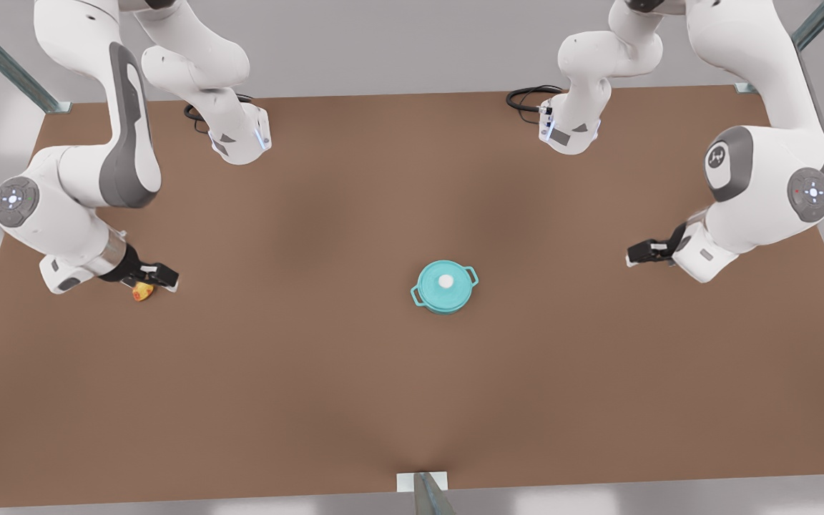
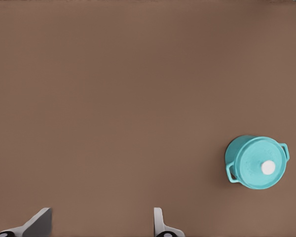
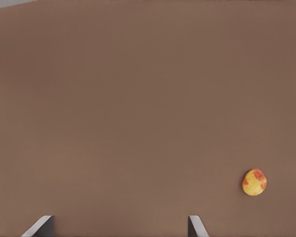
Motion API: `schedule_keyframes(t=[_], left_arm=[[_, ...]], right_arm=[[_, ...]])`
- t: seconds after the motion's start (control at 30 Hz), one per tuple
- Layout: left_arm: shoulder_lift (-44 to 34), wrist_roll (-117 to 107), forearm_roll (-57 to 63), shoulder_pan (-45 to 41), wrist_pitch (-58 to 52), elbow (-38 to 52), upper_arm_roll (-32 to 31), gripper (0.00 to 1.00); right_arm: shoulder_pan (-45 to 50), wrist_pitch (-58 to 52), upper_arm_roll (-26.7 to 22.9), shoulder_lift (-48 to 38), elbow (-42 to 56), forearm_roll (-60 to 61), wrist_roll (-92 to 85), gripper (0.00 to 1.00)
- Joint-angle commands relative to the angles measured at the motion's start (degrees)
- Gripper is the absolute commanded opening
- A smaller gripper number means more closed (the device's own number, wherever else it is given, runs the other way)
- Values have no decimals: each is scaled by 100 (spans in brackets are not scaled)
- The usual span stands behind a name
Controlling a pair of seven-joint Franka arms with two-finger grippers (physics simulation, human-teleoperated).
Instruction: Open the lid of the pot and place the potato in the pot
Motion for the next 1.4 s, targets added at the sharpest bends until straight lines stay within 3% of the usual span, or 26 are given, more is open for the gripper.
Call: schedule_keyframes(t=[0.0,0.07,0.13,0.23,0.27,0.33,0.37,0.5,0.7,0.83,0.9,1.37], left_arm=[[1,-19,55,-25,257,12,-10,100],[1,-19,108,-25,257,82,-186,100],[1,-958,486,-86,257,65,-933,100],[369,-4069,732,-1790,248,82,-1048,100],[598,-4834,732,-2204,257,249,-1048,100],[1477,-5995,802,-2679,406,1163,-1048,100],[1723,-6408,1110,-2820,837,1181,-1048,100],[2444,-6540,1303,-2881,1179,1506,-1039,100],[2989,-6584,1593,-2951,1487,1831,-1039,100],[3121,-6602,1699,-3092,1830,1700,-1039,100],[2989,-6602,1901,-3127,2481,1146,-1039,100],[3068,-6022,2191,-3154,2630,865,-1030,100]], right_arm=[[6,34,30,-4,16,-164,368,100],[-29,26,21,49,25,-181,360,100],[-55,-238,4,67,-19,-190,333,100],[-161,60,-32,-12,-555,-190,325,100],[-310,534,-40,-425,-1152,-181,316,100],[-328,1080,-119,-760,-1803,-181,342,100],[-407,1177,-199,-760,-1962,-181,404,100],[-855,2283,-251,-479,-2454,-190,430,100],[-1207,3584,-260,418,-2428,-172,571,100],[-1277,3945,-260,673,-2454,-181,887,100],[-1286,4297,-260,919,-2480,-181,878,100],[-1637,5369,-260,1306,-3148,-208,527,100]])
